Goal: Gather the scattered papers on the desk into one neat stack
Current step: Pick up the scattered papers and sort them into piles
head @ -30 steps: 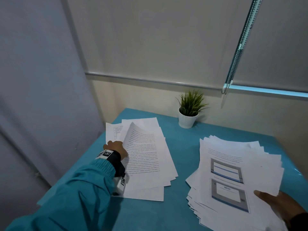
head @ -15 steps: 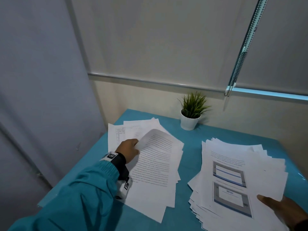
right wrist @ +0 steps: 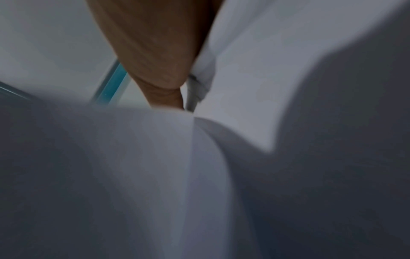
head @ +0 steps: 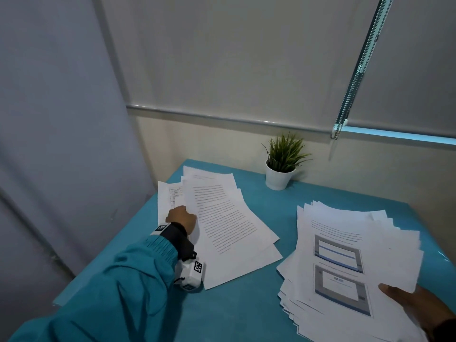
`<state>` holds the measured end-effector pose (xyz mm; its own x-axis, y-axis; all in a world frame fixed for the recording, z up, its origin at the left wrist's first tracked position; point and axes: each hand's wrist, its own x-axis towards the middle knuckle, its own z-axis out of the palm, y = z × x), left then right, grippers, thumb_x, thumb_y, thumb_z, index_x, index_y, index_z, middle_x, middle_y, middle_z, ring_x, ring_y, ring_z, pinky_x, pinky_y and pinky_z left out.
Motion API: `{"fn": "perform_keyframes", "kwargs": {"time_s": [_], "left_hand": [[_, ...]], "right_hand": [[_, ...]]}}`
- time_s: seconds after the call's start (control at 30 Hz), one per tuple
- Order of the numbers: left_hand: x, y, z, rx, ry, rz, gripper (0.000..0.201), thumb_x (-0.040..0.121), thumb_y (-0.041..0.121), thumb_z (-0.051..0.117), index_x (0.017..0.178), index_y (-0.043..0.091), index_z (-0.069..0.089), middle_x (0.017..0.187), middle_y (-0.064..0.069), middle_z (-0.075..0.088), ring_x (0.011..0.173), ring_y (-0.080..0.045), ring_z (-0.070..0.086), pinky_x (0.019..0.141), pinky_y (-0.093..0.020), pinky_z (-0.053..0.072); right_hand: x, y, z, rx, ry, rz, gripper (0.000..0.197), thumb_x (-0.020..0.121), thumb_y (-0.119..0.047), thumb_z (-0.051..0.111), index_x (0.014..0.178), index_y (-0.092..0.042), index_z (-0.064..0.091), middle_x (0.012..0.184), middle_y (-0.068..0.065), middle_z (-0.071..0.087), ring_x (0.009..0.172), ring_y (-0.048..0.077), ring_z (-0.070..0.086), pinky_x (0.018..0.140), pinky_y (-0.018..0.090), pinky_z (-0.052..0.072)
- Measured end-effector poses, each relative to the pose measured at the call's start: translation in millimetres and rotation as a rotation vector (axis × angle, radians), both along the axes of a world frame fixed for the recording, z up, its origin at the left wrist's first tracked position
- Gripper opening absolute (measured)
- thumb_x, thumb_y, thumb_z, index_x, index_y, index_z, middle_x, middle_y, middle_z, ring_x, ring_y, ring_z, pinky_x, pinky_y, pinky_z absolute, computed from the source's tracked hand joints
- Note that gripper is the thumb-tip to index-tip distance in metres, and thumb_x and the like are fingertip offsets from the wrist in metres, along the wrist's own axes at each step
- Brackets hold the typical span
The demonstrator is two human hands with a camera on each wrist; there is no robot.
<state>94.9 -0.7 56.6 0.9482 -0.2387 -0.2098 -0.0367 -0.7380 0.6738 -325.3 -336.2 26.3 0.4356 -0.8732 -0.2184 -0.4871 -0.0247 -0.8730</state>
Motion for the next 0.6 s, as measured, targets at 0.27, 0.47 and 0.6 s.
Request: {"fn": "perform_keyframes", "kwargs": {"time_s": [0.27, 0.47, 0.6], "left_hand": [[-6.6, -10.7, -2.5, -0.034, 0.038, -0.078, 0.033, 0.09, 0.007, 0.057, 0.121, -0.003, 0.058, 0.128, -0.018, 0.06, 0.116, -0.034, 0.055, 0.087, -0.028, 0.041], [-24.0, -17.2, 9.8, -0.113, -0.107, -0.097, 0.027, 0.096, 0.005, 0.05, 0.123, 0.0, 0.049, 0.135, -0.018, 0.055, 0.121, -0.036, 0.052, 0.097, -0.035, 0.04], [-35.6, -19.7, 42.0, -0.294, -0.275, -0.075, 0.046, 0.095, -0.001, 0.042, 0.138, 0.012, 0.035, 0.121, -0.012, 0.06, 0.096, -0.026, 0.054, 0.084, -0.03, 0.039]], "right_hand": [[3.0, 21.3, 21.5, 0.034, -0.103, 0.014, 0.085, 0.027, -0.062, 0.086, 0.092, -0.014, 0.062, 0.094, -0.001, 0.069, 0.081, 0.013, 0.057, 0.083, 0.03, 0.04], [-1.0, 15.2, 17.5, 0.038, -0.081, 0.046, 0.041, 0.079, -0.004, 0.073, 0.117, 0.002, 0.06, 0.107, 0.011, 0.066, 0.085, 0.02, 0.059, 0.078, 0.028, 0.04], [-2.5, 11.4, 14.7, 0.046, -0.059, 0.046, 0.031, 0.085, 0.001, 0.065, 0.115, 0.0, 0.06, 0.106, 0.01, 0.063, 0.082, 0.018, 0.059, 0.067, 0.024, 0.039]]}}
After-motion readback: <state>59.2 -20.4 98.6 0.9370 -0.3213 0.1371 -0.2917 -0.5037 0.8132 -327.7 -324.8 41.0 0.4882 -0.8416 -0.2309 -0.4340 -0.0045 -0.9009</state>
